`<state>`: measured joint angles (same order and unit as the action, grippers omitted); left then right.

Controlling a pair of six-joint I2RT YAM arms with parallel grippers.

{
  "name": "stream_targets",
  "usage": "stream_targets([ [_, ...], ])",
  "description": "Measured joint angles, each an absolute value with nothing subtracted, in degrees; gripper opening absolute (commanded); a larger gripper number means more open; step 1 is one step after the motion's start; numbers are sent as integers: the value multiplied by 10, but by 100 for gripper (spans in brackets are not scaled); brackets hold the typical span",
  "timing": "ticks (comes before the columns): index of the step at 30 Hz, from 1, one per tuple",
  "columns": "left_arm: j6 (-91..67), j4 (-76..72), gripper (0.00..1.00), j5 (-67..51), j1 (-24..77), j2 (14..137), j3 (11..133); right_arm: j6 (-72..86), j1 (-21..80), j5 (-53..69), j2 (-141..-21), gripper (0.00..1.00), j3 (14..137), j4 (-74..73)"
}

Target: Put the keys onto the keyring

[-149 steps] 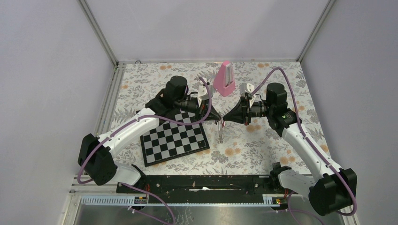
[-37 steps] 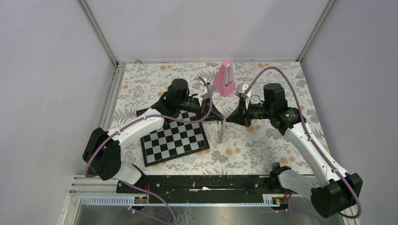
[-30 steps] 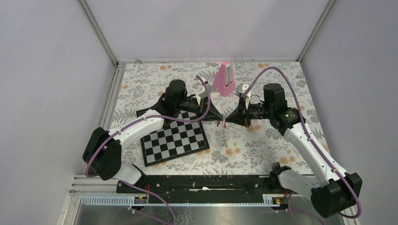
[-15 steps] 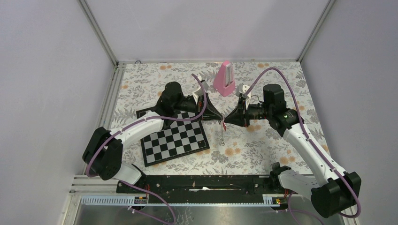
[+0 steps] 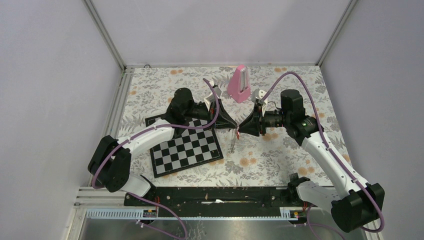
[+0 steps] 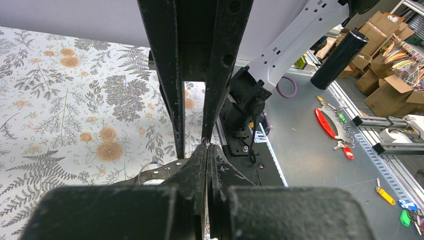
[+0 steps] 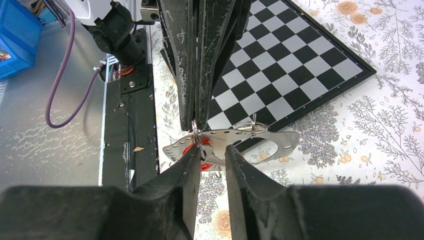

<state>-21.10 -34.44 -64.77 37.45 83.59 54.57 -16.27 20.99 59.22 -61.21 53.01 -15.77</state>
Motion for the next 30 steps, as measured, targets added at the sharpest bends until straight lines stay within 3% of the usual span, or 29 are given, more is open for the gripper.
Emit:
stream_targets([
  [25,-194,-348,0,-649,370,825,539,-225,204,565,-588,48,545,-235],
  [30,-244,-403,0,-646,366,825,535,-245,204,565,-593,50,576,-251],
])
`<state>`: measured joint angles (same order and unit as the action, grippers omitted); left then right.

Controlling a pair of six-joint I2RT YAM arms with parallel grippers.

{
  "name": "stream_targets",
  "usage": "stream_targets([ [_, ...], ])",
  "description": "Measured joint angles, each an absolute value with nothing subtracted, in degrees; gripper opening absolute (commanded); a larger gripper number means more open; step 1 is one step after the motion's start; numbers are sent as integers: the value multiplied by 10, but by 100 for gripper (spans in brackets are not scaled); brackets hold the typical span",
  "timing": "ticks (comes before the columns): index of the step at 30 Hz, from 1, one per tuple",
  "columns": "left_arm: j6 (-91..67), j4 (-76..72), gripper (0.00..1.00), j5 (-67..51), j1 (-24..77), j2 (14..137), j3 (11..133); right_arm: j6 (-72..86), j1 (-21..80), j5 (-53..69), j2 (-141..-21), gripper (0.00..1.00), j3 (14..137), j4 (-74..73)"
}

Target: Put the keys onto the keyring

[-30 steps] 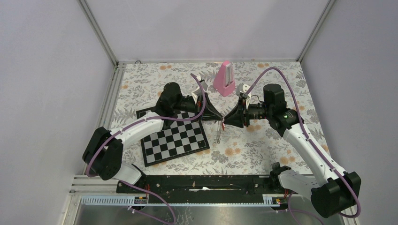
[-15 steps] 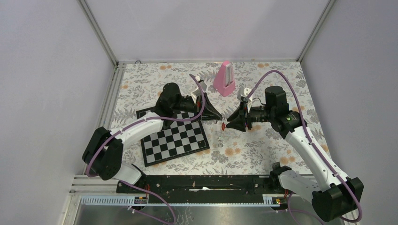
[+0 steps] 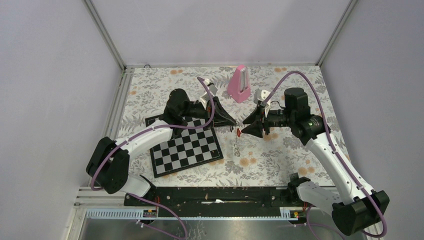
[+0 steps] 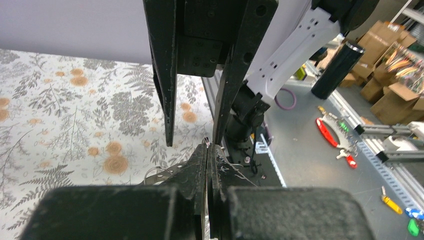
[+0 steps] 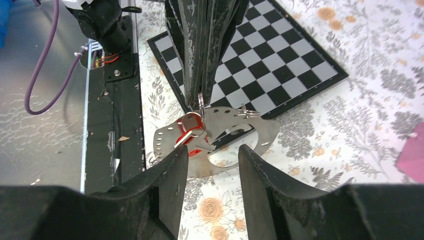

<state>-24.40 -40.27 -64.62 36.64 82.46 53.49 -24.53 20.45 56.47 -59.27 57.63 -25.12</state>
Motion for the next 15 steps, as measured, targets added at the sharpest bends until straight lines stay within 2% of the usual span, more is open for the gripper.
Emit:
stream_targets([
  [9,-356,-547,0,-644,362,825,501,-257,204,584,-607,51,609,-250],
  [15,-375,-581,0,-643,362,826,501,-246,204,607,-611,50,609,-246],
])
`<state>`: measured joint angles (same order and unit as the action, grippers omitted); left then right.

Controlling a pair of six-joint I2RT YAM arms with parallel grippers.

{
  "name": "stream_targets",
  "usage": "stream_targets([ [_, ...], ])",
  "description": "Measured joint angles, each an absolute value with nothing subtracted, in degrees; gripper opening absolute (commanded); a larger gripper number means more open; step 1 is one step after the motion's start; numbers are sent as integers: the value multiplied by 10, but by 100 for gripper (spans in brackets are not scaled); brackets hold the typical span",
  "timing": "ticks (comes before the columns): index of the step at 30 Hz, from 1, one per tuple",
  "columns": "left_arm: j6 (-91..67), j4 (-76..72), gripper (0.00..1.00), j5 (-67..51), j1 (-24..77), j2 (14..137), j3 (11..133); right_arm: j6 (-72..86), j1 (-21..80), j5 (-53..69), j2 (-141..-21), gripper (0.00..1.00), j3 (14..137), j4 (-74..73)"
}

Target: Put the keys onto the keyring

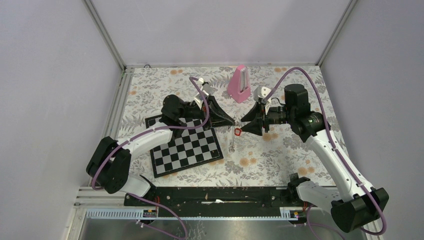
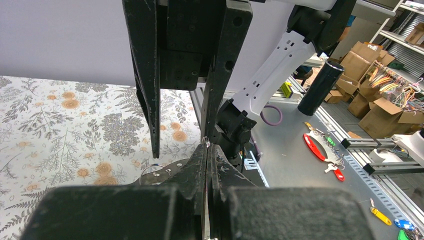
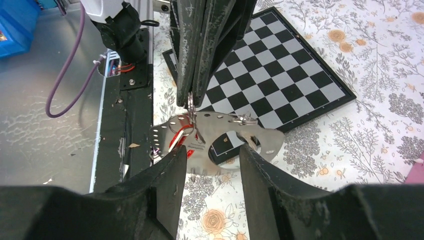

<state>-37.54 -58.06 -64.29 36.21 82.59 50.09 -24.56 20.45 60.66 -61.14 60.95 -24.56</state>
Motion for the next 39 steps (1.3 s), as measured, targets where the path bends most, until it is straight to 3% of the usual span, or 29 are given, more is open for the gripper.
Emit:
stream_targets([
  [29,-314,-526,0,-642,362,826,500,-127,204,647,-638,35,587,-129],
  [37,-313,-526,0,-639,361,826,500,-111,204,660,-638,14,573,-109],
  [39,-313,-526,0,-637,360,826,499,-103,204,665,-638,2,570,-101],
])
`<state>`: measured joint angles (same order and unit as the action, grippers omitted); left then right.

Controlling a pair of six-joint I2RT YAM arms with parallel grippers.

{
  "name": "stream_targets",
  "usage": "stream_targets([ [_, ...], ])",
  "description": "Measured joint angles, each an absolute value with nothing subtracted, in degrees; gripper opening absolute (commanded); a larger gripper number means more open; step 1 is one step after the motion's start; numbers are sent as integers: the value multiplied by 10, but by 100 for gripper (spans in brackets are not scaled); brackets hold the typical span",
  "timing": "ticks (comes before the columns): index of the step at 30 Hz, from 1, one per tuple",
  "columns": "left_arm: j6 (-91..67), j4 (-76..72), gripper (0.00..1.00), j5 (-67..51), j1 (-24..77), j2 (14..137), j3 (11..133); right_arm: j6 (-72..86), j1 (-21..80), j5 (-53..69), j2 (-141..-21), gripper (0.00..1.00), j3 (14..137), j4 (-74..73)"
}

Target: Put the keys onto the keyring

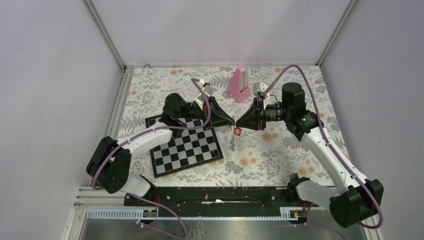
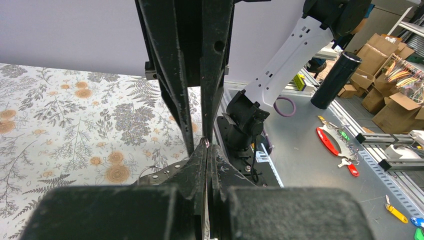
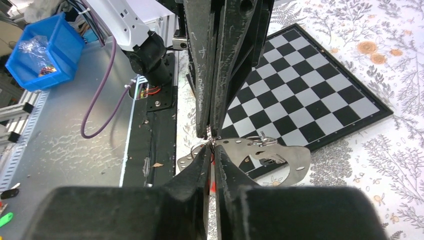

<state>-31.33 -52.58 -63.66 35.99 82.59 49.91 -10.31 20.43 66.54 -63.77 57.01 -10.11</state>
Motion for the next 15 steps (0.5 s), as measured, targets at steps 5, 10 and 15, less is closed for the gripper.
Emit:
stream_targets([
  [5,-290,-513,13,-632,359,826,497,-111,204,662,-638,0,571,-110],
  [10,-159,-361,39,-632,360,825,519,-184,205,613,-644,0,601,-205],
  [15,35,-154,52,-618,360,825,587,-260,212,551,-649,0,623,-283],
])
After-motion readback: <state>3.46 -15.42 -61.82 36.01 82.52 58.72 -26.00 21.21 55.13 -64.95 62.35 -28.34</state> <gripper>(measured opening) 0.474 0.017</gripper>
